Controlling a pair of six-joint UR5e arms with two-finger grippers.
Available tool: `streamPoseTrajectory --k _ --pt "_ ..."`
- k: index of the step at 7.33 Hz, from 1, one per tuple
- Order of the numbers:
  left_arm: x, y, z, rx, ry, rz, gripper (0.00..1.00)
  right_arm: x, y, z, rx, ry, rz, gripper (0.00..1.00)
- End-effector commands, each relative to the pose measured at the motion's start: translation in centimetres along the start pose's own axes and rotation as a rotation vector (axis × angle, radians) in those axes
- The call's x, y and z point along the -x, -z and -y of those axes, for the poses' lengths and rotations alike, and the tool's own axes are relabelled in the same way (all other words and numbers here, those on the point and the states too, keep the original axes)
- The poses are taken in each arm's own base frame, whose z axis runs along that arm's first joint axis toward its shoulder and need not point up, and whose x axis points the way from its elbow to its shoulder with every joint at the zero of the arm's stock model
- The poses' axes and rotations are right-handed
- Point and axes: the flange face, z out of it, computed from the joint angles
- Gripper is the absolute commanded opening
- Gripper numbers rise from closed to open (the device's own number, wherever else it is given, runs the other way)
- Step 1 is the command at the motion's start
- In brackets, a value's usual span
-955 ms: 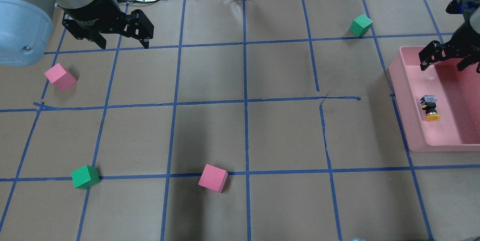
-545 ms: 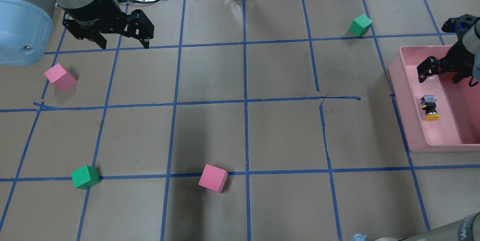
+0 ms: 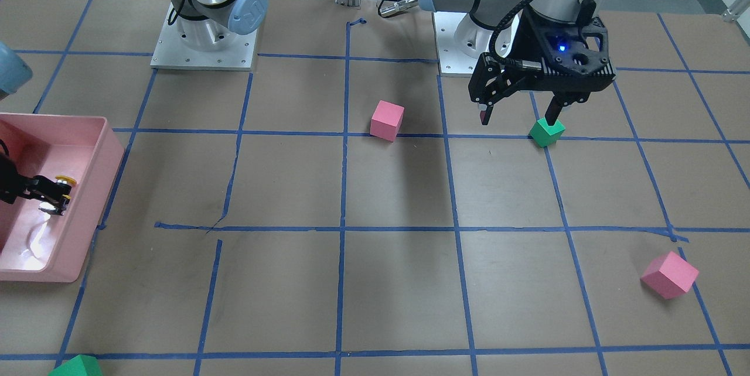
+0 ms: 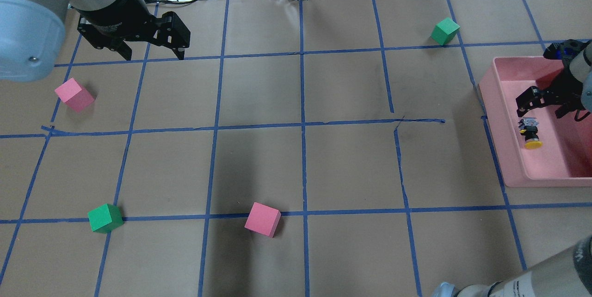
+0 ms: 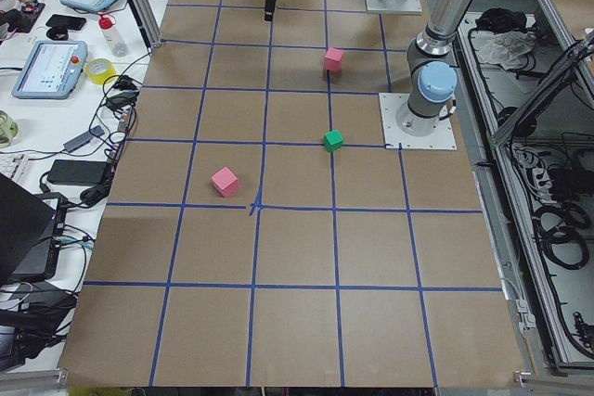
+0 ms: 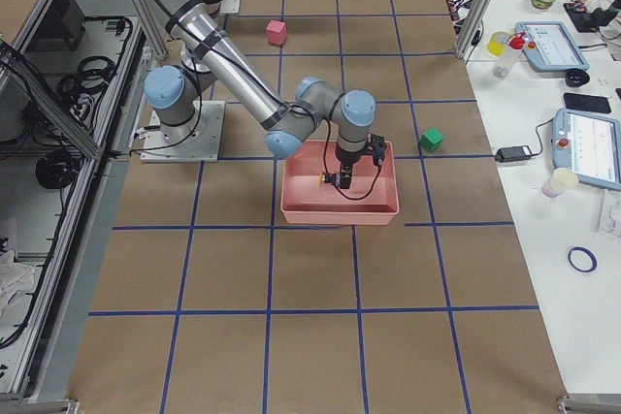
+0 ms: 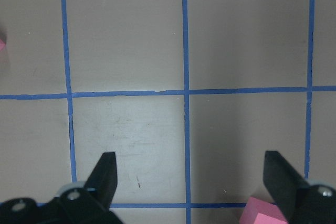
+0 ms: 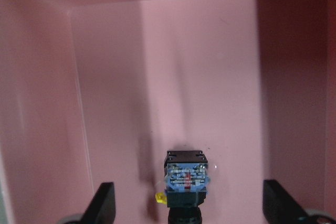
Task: Align button upright
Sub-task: 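Lower the right gripper and grasp the button's body in the tray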
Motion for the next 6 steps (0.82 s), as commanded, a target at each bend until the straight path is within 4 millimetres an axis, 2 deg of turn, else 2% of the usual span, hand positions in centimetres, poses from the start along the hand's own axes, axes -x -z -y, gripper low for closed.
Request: streamPoseTrajectory --k 1,5,6 --pt "0.0 0.0 0.0 0.001 0.0 0.002 1.0 -0.3 -1.9 0.2 0.031 0.0 0.011 1.0" --pt "0.0 0.0 0.0 0.001 0.0 0.0 1.0 -0.8 -3.3 0.0 0.077 0.002 -0.031 1.0" --pt "0.0 0.0 0.0 0.001 -0.002 0.003 1.0 -0.9 -3.6 0.1 0.072 0.001 -0.035 0.86"
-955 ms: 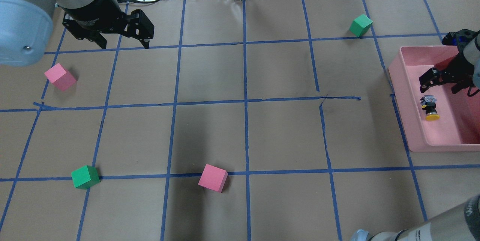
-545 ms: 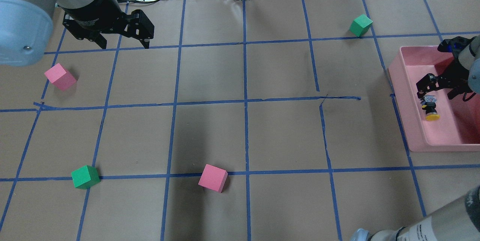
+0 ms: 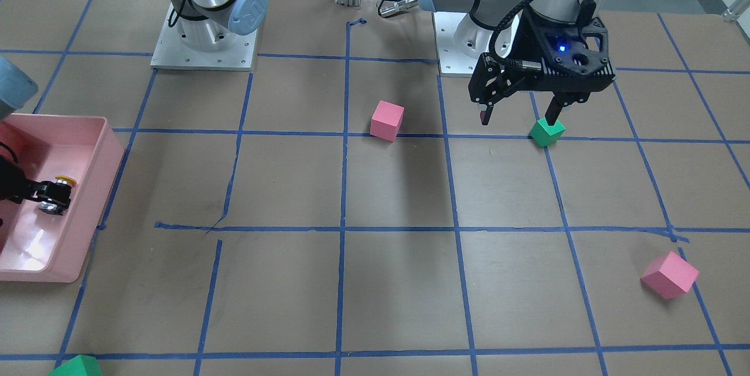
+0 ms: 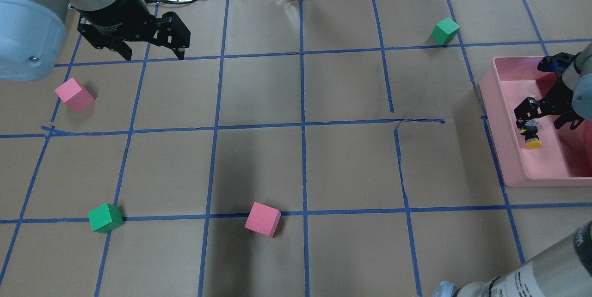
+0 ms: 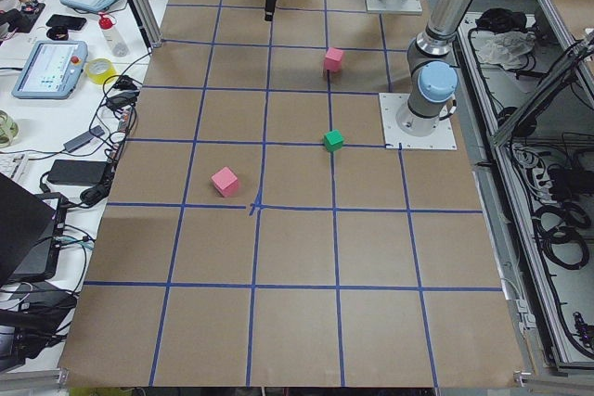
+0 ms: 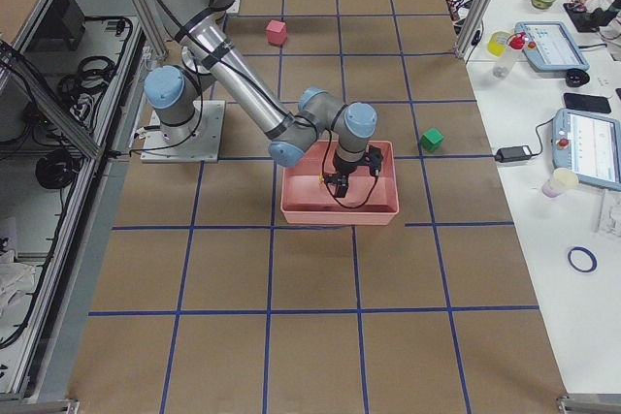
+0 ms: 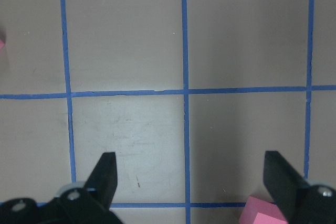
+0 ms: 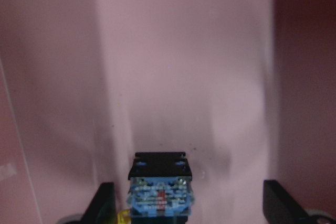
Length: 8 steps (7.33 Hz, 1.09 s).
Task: Align button upright
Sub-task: 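Lower the right gripper and grasp the button's body in the tray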
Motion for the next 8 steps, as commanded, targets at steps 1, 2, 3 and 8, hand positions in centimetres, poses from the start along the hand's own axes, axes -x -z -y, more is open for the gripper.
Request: streamPoseTrajectory --k 1,2,3,8 --pt "0.0 0.0 0.0 0.0 0.0 -0.001 1.0 -0.1 -0.4 0.2 -0.001 -0.004 -0.002 0.77" --pt "-0.1 -0.1 0.0 0.002 0.0 -0.005 1.0 0.0 -0.6 0.1 0.001 -0.008 0.003 0.58" --pt "0.0 0.0 0.0 0.0 0.0 -0.004 1.0 0.0 -0.4 0.2 -0.002 -0.01 0.001 0.05" --pt "0.0 -0.2 0.0 0.002 -0.001 -0.002 1.0 0.1 8.2 -0.8 -0.063 -0.013 -0.029 0.0"
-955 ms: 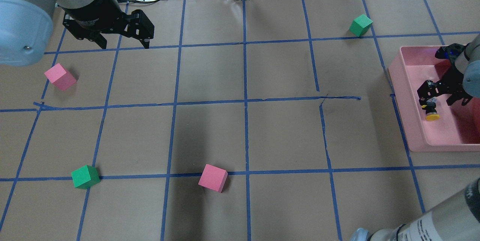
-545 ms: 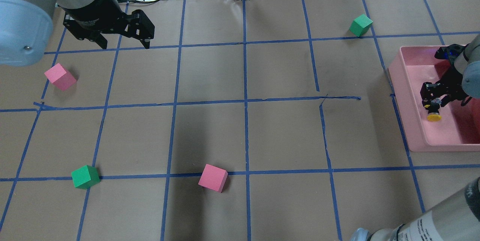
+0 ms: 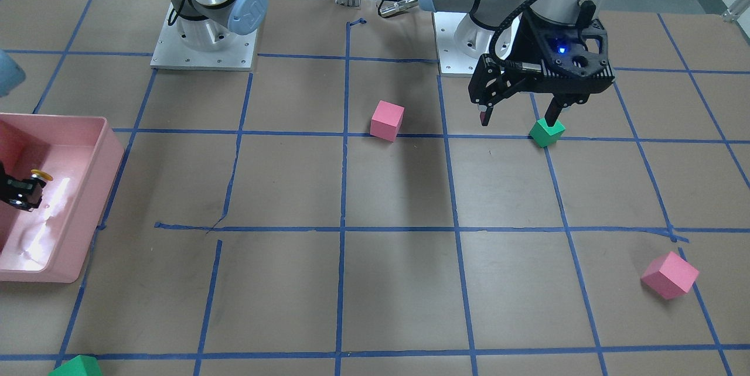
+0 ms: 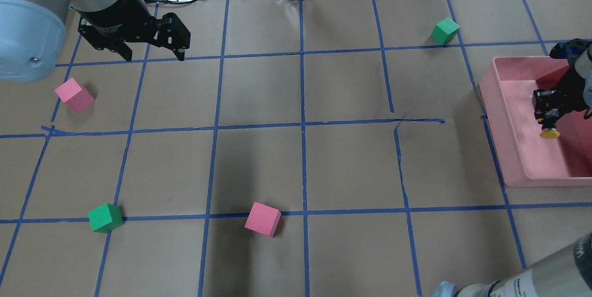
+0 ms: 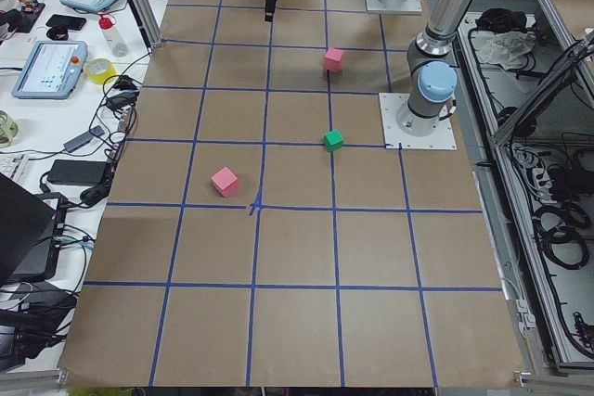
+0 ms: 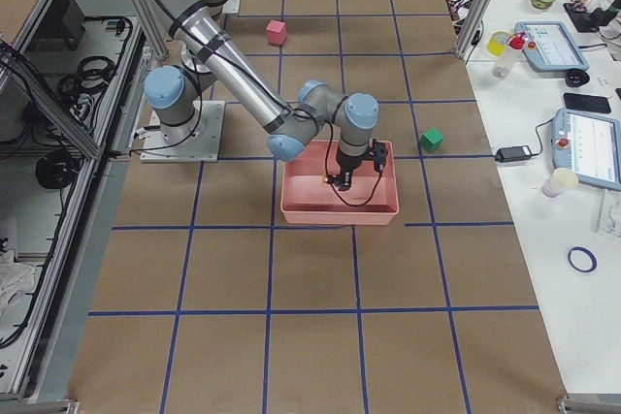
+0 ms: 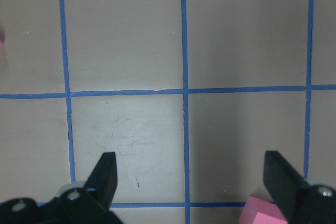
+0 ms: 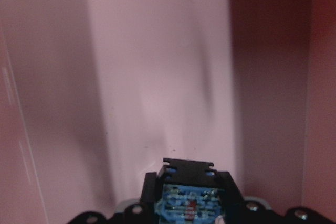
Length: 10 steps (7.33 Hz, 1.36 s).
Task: Align button upright
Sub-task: 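Lift the button out of the tray and carry it to the table center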
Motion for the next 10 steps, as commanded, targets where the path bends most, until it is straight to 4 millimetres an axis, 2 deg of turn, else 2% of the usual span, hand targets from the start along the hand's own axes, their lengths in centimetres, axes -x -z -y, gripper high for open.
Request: streamPoseTrajectory --k 1,2,3,4,5,6,7,8,9,10 --pt "0.0 0.0 0.0 -0.001 0.0 0.0 1.0 0.4 5.9 -0.4 -0.004 0.013 0.011 0.0" --pt "-0.1 0.0 0.0 -0.001 -0.001 0.0 1.0 0.4 8.7 0.6 -0.012 0.018 0.029 0.0" --pt "0.0 0.0 0.0 -0.001 0.0 0.0 1.0 2.0 11.2 1.4 0.02 0.044 0.052 0.0" --pt "-0.1 0.0 0.0 -0.001 -0.001 0.0 1.0 6.5 12.6 2.2 0.045 -0.007 0.059 0.0" --pt "0.0 0.0 0.0 -0.001 0.0 0.0 1.0 13.4 13.0 2.9 0.042 -0.095 0.046 0.0" --pt "-0.1 0.0 0.0 -0.002 -0.001 0.0 1.0 21.4 13.4 2.9 0.026 -0.079 0.046 0.0" --pt "0.0 0.0 0.0 -0.002 0.0 0.0 1.0 29.7 12.4 2.5 0.036 -0.111 0.088 0.0" --pt "0.0 0.0 0.0 -0.002 0.0 0.0 1.0 37.8 9.5 3.3 -0.023 -0.056 0.095 0.0" --pt "0.0 0.0 0.0 -0.002 0.0 0.0 1.0 44.4 5.8 3.8 -0.097 0.012 0.111 0.0" --pt "0.0 -0.1 0.1 -0.001 0.0 -0.001 1.0 48.2 3.7 4.7 -0.111 0.064 0.116 0.0"
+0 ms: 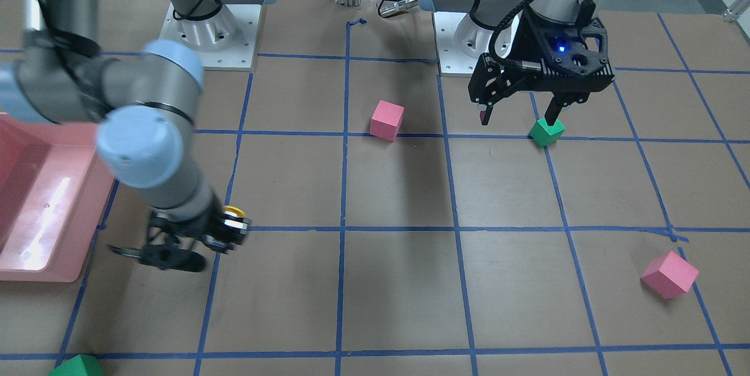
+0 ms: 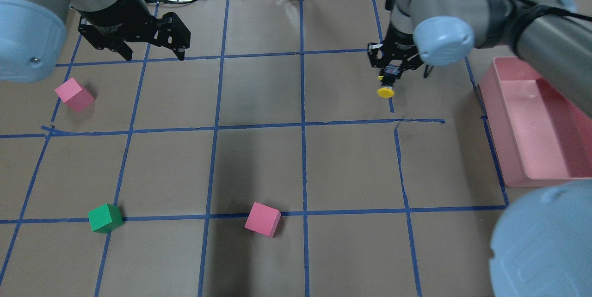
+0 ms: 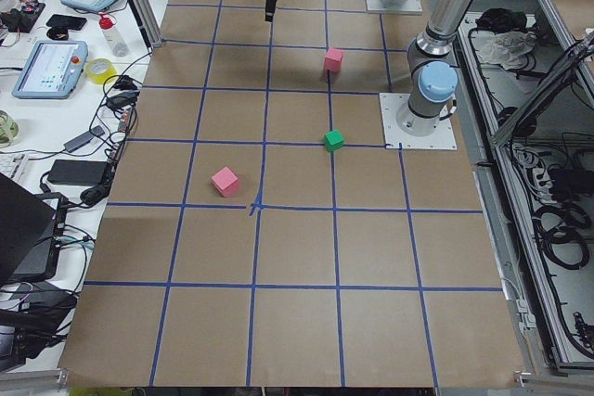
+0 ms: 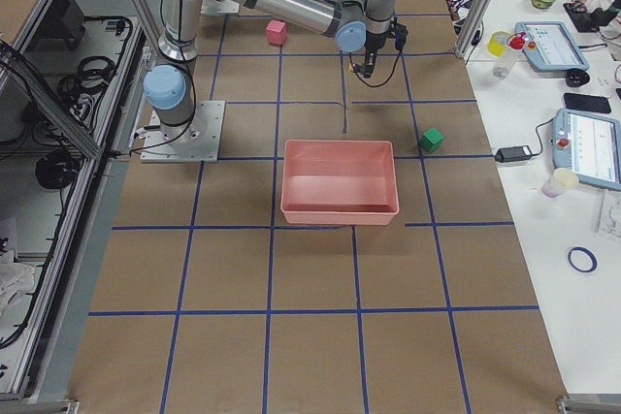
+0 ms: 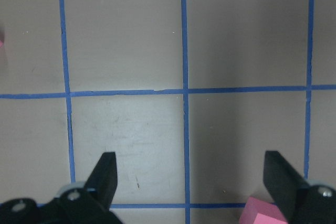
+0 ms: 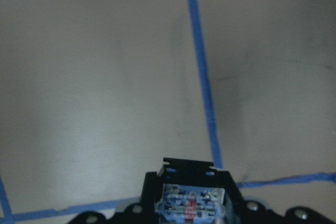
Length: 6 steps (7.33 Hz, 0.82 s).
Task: Align button upright
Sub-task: 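Lift the button out of the tray and carry it to the table center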
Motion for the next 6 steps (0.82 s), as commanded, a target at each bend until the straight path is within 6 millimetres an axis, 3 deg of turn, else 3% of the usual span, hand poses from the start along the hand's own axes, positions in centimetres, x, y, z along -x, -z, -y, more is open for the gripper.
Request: streamPoseTrajectory --k 1,3,6 --pt "0.0 -0.1 0.0 0.001 0.0 0.0 1.0 10.5 -4.5 -0.4 -0.053 0.133 0.024 0.0" --pt "0.0 -0.1 0.0 0.002 0.0 -0.001 1.0 16.3 -4.8 -1.7 -0.056 0.208 0.073 0.0" --pt "0.0 -0.1 0.0 0.002 0.0 -0.003 1.0 17.2 -6.8 -1.7 -0.05 0.221 0.101 0.0"
